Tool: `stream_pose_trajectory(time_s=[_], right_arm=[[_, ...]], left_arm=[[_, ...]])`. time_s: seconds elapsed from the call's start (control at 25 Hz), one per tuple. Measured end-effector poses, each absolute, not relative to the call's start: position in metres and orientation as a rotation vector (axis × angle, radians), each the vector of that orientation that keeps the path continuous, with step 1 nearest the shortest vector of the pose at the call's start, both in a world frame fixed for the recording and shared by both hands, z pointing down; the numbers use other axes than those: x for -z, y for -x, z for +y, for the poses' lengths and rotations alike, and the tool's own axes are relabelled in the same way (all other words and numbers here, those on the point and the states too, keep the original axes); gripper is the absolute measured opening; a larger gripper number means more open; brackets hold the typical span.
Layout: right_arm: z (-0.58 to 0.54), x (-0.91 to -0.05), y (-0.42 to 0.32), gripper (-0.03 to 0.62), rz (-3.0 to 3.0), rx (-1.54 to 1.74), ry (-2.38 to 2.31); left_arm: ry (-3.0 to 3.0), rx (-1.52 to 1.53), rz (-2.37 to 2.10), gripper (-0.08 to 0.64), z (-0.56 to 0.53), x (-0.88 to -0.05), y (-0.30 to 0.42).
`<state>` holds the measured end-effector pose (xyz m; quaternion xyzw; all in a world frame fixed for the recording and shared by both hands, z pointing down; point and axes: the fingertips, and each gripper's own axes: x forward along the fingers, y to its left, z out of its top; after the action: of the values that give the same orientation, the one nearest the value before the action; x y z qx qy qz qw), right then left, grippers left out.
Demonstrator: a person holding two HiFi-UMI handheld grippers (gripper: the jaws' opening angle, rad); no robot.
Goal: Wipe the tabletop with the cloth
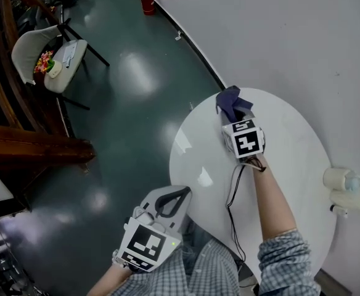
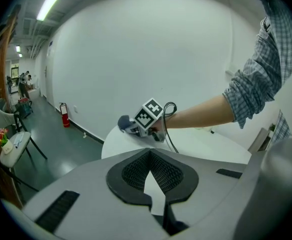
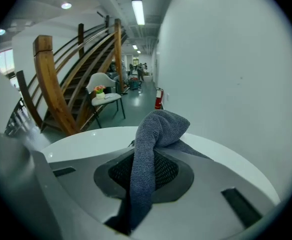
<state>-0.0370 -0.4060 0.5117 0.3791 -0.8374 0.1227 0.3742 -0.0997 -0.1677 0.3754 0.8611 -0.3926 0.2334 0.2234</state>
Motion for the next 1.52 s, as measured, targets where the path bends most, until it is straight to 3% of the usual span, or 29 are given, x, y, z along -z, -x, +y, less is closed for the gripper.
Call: stream_pose_trajectory(time_s=[0.28, 0.56, 1.08, 1.52], right_arm=[[-0.337, -0.512, 0.104, 0.052, -2.222, -0.182, -0.682], [-0.274, -0.514, 0.116, 0.052, -2.26, -0.381, -0.523], [-0.207, -0.437, 0.043, 0.052, -2.454, -0.696, -0.791], [-0.167, -0.368, -0.032, 0.052, -2.507, -0.634, -1.119]], left_arm=[[-2.419, -0.637, -1.079, 0.005, -0.172, -0.367, 0.089], [-2.431, -0.637, -1.08, 0.005, -0.17, -0.364, 0.087], [-2.493, -0.668, -1.061, 0.005, -0.176, -0.36, 0.069], [-2.593, -0.687, -0.987, 0.005, -0.16, -0.337, 0.03]])
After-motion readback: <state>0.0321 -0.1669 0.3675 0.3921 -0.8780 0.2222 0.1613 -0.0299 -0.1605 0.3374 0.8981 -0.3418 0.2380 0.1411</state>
